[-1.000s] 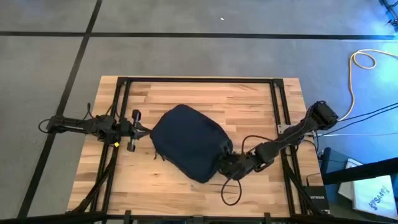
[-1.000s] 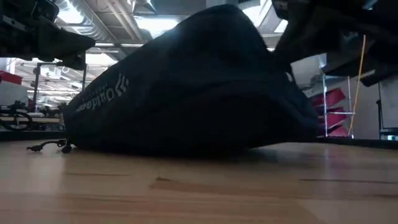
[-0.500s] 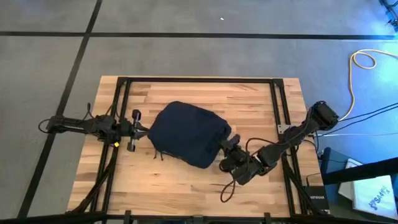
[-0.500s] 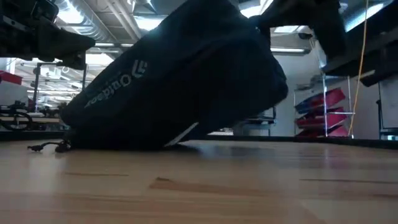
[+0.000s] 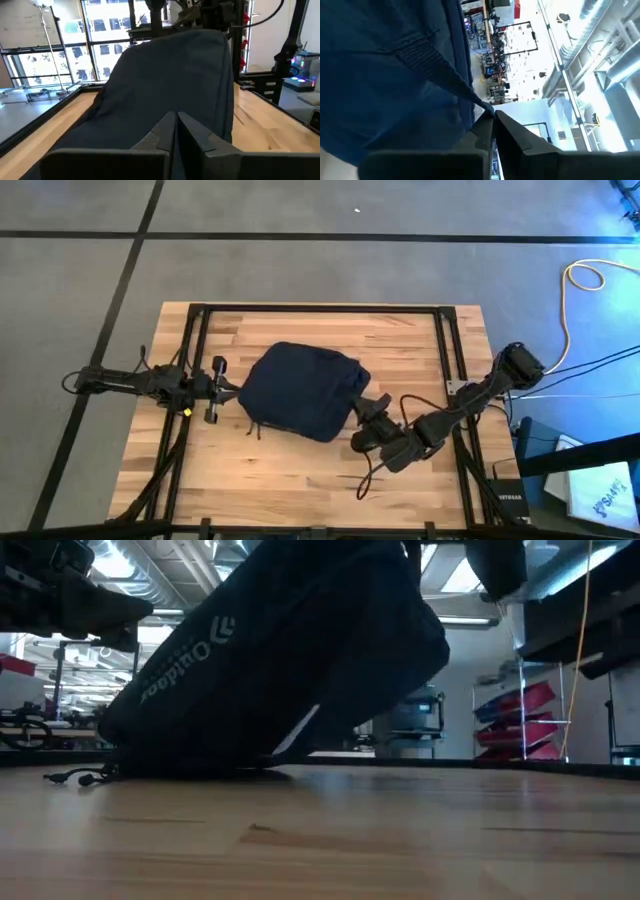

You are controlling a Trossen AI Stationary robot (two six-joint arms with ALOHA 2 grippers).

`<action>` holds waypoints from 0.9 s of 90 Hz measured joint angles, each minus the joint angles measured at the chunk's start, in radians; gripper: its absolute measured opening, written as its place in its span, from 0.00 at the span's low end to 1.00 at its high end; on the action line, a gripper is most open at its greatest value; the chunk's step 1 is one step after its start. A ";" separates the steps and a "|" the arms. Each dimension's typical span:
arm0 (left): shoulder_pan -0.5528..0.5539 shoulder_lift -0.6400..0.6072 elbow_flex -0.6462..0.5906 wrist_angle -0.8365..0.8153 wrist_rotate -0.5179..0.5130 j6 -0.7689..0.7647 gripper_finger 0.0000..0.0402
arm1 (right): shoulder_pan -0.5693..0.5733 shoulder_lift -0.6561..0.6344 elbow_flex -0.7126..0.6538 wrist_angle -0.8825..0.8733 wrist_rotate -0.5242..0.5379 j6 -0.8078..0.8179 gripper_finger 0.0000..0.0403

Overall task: Unpack backpack
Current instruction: Open the blue backpack

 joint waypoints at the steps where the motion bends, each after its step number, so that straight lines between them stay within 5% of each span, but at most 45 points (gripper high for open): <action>1: 0.000 0.000 0.000 0.000 0.000 0.000 0.01 | 0.000 0.000 0.000 0.009 0.000 -0.005 0.00; 43: 0.000 0.000 0.000 0.000 0.000 0.010 0.01 | 0.001 -0.005 0.000 0.210 -0.042 -0.140 0.00; 81: 0.000 0.000 0.000 0.000 -0.004 0.011 0.01 | 0.067 -0.005 0.000 0.468 -0.230 -0.355 0.00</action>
